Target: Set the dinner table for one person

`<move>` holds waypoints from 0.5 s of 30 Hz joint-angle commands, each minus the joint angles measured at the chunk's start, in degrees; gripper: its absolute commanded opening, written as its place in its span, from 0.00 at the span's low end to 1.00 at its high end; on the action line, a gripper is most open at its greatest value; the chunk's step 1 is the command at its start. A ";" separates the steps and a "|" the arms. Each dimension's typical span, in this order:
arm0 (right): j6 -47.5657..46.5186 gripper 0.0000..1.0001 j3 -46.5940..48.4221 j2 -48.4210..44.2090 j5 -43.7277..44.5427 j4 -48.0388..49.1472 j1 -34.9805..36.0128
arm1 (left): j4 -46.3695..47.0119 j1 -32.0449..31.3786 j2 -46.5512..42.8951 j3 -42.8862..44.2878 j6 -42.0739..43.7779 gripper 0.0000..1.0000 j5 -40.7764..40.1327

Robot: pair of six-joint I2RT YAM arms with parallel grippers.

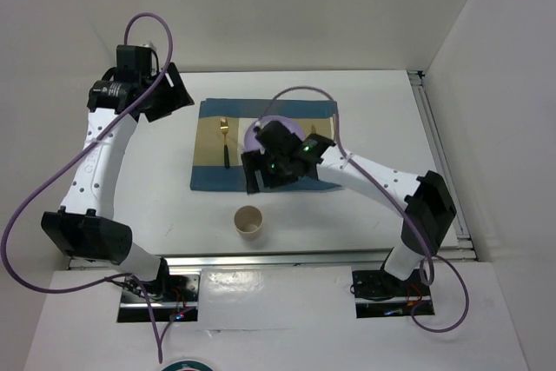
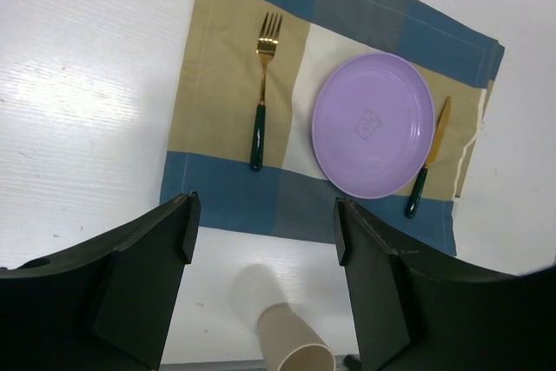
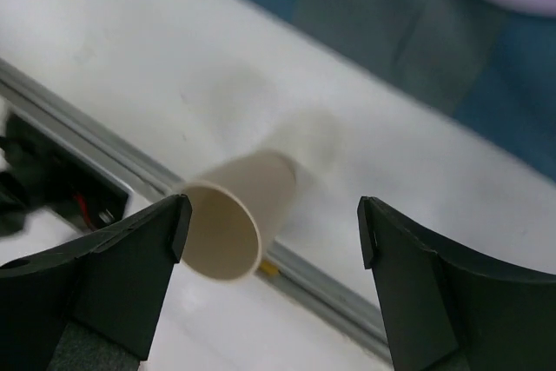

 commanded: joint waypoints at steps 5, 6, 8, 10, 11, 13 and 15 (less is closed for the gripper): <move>1.33 0.90 -7.94 0.43 -2.22 -1.24 7.10 | 1.29 0.89 -0.54 -1.63 1.70 0.80 1.30; 1.33 0.89 -7.94 1.14 -2.22 -0.71 7.11 | 1.29 0.89 -0.54 -2.16 1.70 0.80 1.31; 1.86 0.87 -7.94 3.33 -2.22 0.43 7.63 | 1.29 0.89 -1.07 -2.16 1.70 0.80 1.31; 1.86 0.82 -7.94 4.48 -1.70 2.02 7.63 | 1.82 0.89 -1.59 -3.38 1.70 0.80 1.92; 2.47 0.79 -7.94 5.53 -1.69 2.02 7.63 | 1.82 0.89 -1.60 -3.39 1.70 0.80 1.92; 2.47 0.64 -7.41 6.24 -1.08 3.51 7.63 | 2.34 0.89 -2.12 -4.09 1.70 0.80 2.45; 2.47 0.49 -6.10 6.85 0.41 2.91 7.63 | 2.35 0.89 -2.13 -4.62 1.70 0.80 2.45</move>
